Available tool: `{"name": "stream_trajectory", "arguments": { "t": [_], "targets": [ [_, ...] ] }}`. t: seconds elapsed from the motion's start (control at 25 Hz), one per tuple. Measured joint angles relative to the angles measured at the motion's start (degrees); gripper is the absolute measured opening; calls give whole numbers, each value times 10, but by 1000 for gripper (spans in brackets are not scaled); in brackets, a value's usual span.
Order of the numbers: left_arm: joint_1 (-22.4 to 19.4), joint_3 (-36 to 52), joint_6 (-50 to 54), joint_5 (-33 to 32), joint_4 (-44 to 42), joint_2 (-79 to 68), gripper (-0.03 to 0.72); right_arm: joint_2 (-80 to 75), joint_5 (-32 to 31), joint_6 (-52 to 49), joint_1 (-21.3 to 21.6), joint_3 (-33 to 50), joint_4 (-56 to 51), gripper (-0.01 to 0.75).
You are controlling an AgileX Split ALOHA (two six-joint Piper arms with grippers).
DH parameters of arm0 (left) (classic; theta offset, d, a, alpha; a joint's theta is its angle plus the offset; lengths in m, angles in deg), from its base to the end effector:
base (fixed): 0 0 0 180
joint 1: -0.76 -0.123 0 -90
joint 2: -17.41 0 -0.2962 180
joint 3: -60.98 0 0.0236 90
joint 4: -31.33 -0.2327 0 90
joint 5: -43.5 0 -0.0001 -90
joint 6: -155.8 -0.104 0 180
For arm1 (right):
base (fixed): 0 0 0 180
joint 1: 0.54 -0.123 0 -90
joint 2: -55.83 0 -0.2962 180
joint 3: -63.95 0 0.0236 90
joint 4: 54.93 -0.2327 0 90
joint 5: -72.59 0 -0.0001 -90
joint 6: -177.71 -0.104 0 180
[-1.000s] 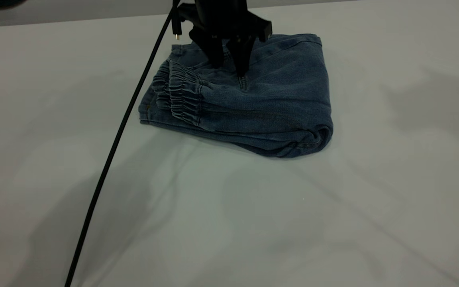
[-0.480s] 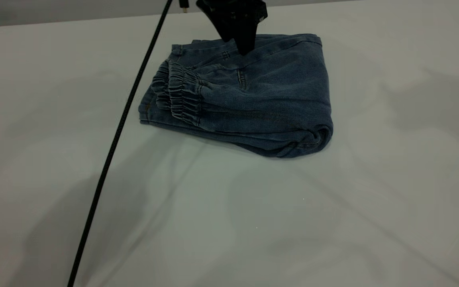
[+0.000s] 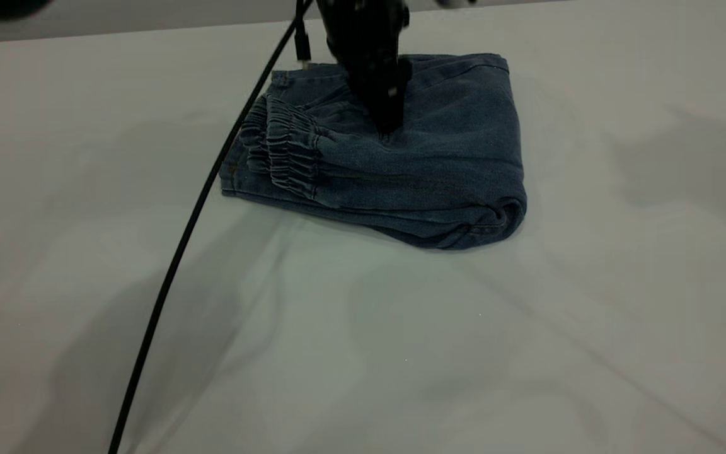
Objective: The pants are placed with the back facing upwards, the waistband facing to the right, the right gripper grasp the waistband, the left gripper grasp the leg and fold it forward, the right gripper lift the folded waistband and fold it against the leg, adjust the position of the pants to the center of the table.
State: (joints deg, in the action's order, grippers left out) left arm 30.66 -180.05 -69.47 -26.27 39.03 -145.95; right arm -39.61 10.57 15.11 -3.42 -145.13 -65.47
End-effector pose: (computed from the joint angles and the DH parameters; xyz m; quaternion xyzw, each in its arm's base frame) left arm 0.4534 -0.2758 0.0790 0.5922 0.8003 -0.0547 0.0767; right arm 0.3114 0.0325 0.4696 -0.1544 0.8830 0.0363 0.4417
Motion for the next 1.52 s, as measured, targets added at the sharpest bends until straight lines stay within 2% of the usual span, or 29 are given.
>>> {"name": "stream_trajectory", "arguments": {
  "t": [0.32,1.08,1.32,1.52],
  "targets": [
    [0,-1,16,4,8,-25,412,0,0,0,0,0,0,559],
    [-1,1,418,-1,33,-29,412,0,0,-3,0,0,0,559],
    [-1,2,438,-3,32,-28,411,0,0,-4,0,0,0,559],
    [0,4,398,-18,26,-8,411,0,0,-6,0,0,0,559]
  ]
}}
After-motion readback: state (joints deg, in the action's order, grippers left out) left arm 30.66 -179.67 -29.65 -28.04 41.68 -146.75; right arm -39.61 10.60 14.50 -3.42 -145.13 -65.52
